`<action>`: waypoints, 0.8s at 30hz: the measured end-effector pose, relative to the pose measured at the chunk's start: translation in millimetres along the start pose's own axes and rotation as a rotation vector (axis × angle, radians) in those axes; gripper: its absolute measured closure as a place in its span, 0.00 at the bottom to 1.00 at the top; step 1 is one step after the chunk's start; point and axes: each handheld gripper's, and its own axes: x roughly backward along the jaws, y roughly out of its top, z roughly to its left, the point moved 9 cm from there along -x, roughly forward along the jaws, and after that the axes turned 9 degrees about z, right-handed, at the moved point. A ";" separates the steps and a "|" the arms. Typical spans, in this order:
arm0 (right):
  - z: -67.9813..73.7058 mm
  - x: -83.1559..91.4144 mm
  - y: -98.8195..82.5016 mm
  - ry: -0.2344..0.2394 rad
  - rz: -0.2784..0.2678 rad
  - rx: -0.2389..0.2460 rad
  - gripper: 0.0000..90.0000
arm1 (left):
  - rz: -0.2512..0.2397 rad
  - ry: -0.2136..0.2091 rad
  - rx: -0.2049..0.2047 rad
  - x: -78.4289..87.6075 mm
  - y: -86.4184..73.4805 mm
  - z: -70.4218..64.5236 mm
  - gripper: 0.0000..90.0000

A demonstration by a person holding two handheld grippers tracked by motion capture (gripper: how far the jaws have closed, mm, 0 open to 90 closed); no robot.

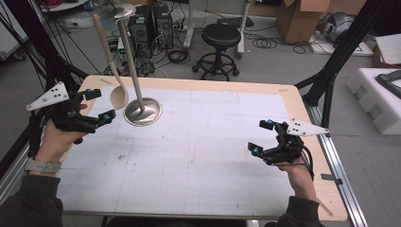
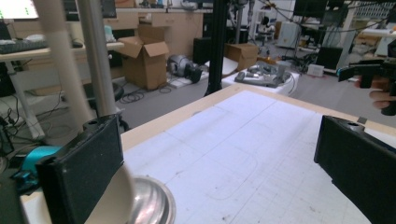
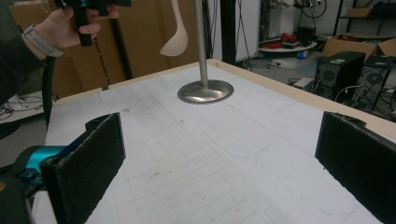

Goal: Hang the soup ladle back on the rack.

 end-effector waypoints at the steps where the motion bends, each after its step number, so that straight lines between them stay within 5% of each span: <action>1: 0.2 0.1 0.1 0.000 -0.001 -0.003 0.00 | 0.002 -0.007 0.007 -1.4 -3.8 -1.7 0.02; 9: -1.8 2.2 1.3 -0.012 -0.013 0.004 0.00 | 0.000 -0.006 0.006 -4.3 -17.9 -10.6 0.02; 18: -3.7 1.9 0.6 -0.022 -0.013 -0.002 0.00 | 0.060 0.013 -0.076 -14.2 -32.9 -22.2 0.02; 24: -5.0 4.0 0.6 -0.028 -0.018 -0.005 0.00 | 0.026 0.003 -0.056 -14.2 -33.5 -25.6 0.02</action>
